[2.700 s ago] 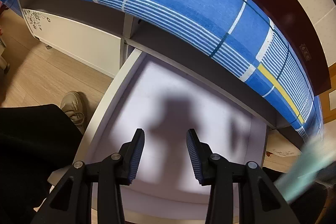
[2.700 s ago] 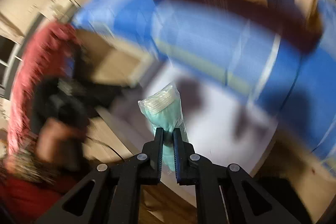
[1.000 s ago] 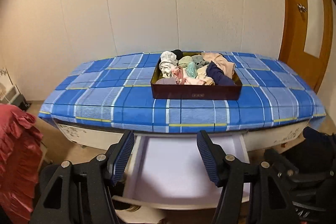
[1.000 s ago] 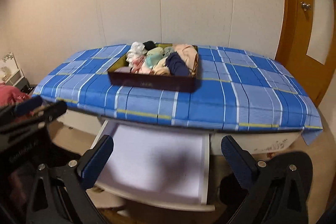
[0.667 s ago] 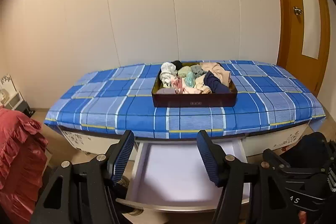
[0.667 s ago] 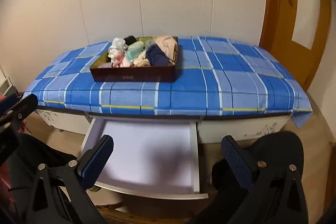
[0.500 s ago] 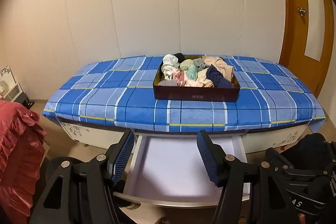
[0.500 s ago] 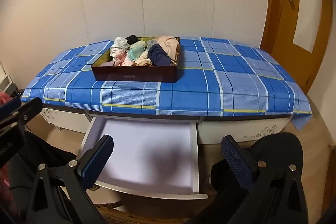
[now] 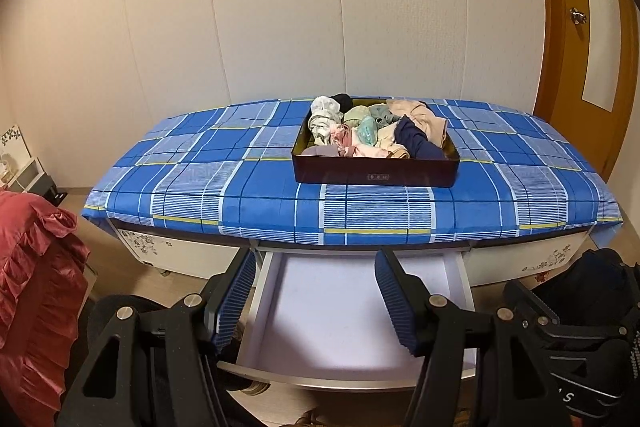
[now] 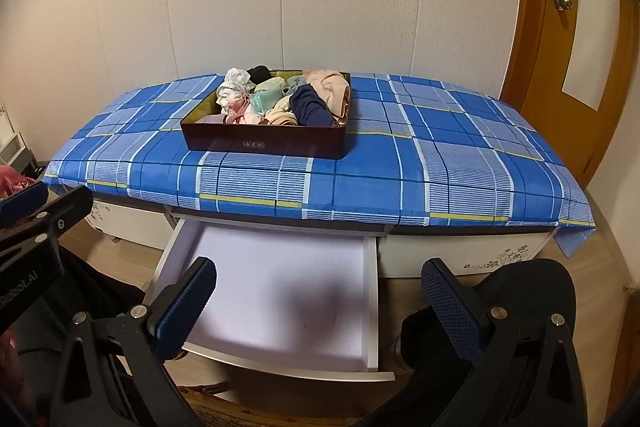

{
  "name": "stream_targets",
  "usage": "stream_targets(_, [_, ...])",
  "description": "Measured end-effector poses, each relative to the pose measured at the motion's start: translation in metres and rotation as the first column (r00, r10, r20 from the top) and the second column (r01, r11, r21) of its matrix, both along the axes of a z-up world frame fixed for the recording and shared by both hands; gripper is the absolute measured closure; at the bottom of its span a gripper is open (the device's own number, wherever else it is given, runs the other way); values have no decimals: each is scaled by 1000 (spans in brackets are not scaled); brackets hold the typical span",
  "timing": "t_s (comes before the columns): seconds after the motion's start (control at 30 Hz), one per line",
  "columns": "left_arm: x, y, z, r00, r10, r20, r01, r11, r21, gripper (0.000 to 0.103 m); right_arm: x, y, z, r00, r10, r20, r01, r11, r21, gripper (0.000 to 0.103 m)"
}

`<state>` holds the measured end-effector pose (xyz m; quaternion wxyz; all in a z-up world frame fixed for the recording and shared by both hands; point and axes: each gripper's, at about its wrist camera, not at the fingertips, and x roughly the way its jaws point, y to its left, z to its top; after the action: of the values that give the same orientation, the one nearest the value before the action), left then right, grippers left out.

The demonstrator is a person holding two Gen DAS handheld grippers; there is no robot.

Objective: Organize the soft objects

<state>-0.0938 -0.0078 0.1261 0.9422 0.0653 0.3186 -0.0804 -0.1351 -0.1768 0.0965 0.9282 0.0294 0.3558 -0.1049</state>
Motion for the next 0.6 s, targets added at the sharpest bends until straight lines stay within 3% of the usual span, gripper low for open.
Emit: stream_targets(0.6, [0, 1, 1, 1000, -7, 2, 7, 1000, -9, 40, 1, -1, -2, 1000, -5, -13, 5, 1000, 7, 0])
